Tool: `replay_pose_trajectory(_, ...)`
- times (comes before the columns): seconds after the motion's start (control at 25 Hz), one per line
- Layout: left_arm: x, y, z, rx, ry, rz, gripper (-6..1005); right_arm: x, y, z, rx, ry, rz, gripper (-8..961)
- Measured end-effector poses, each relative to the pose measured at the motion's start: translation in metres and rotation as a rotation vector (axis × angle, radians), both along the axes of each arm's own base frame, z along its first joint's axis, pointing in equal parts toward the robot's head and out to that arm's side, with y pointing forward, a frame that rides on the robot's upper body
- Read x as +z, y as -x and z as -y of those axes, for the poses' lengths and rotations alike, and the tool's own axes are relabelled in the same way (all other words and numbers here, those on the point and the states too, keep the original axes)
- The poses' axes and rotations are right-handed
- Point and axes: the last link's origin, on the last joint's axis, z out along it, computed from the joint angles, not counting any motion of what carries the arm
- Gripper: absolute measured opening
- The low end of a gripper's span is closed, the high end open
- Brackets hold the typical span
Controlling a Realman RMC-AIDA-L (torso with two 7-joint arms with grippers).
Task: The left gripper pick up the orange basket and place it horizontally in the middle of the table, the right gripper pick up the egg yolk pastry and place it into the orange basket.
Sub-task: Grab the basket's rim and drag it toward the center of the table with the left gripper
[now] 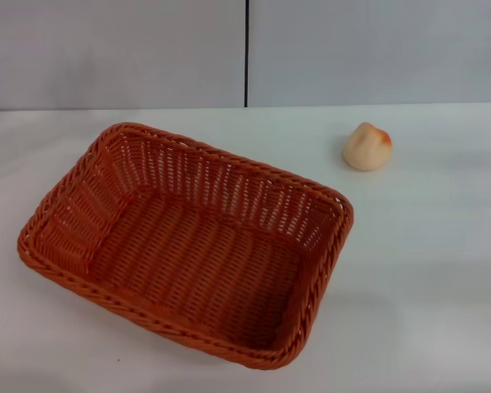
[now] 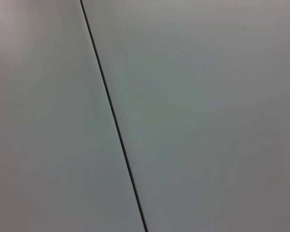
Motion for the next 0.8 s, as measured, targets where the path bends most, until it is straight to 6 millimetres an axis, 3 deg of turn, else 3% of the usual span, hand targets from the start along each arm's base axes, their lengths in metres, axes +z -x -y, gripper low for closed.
replay_pose_trajectory(0.04, -0.003, -0.004, -0.001, 0.04, 0.069, -0.093, 770, 0.001, -0.001, -0.001, -0.005, -0.002, 0.002, 541)
replay_pose_trajectory(0.28, -0.011, -0.01, -0.002, 0.118, 0.211, -0.255, 768, 0.002, -0.002, -0.001, -0.015, 0.002, -0.001, 541)
replay_pose_trajectory(0.8, -0.052, 0.002, -0.005, 0.292, 0.444, -0.59, 763, -0.001, -0.002, -0.001, -0.016, 0.014, -0.002, 541)
